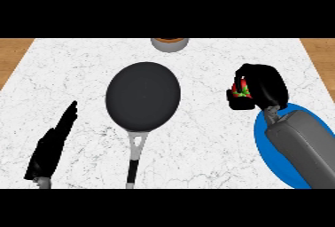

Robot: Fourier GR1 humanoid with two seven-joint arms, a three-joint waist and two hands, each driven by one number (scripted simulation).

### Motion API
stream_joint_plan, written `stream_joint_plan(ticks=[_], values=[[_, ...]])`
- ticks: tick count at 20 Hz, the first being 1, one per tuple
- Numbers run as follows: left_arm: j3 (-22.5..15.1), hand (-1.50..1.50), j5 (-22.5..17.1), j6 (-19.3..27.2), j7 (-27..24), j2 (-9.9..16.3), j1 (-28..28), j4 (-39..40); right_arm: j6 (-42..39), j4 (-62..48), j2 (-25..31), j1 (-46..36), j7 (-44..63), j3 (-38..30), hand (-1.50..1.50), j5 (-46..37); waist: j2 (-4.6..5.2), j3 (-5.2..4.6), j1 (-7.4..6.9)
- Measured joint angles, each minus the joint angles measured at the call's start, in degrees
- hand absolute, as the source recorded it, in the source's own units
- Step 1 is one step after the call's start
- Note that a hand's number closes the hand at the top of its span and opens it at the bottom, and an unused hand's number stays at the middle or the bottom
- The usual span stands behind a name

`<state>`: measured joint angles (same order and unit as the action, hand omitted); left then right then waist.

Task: Pick the tomato from the plate and place it in the pan

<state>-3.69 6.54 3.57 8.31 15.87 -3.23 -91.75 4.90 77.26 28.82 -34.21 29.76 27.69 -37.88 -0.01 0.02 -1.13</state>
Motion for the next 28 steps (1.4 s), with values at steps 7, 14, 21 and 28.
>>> stream_joint_plan(ticks=[7, 14, 21, 28], values=[[0.46, 0.00, 0.57, -0.17, -1.68, -0.49, -0.50, 1.19, 5.04, -1.79, -7.54, -7.53, -4.25, -0.87, 1.50, -4.26, 0.09, -0.03, 0.12], [-0.04, 0.00, 1.49, -0.35, -0.28, -1.32, 0.68, 0.67, 6.33, -16.07, -19.51, -18.26, -8.13, -4.83, 1.50, -2.35, 0.37, -0.03, -0.60], [-0.06, 0.00, 1.16, -1.76, -0.09, -1.38, 2.22, 0.81, 11.86, -33.46, -27.07, -26.48, -11.92, -5.87, 1.50, 3.13, 0.97, -0.05, -2.40], [-1.45, 0.00, 2.05, -2.38, -0.19, -2.15, 4.71, 1.55, 12.74, -46.78, -28.49, -31.75, -14.10, -2.17, 1.50, 8.45, 1.80, -0.08, -5.27]])
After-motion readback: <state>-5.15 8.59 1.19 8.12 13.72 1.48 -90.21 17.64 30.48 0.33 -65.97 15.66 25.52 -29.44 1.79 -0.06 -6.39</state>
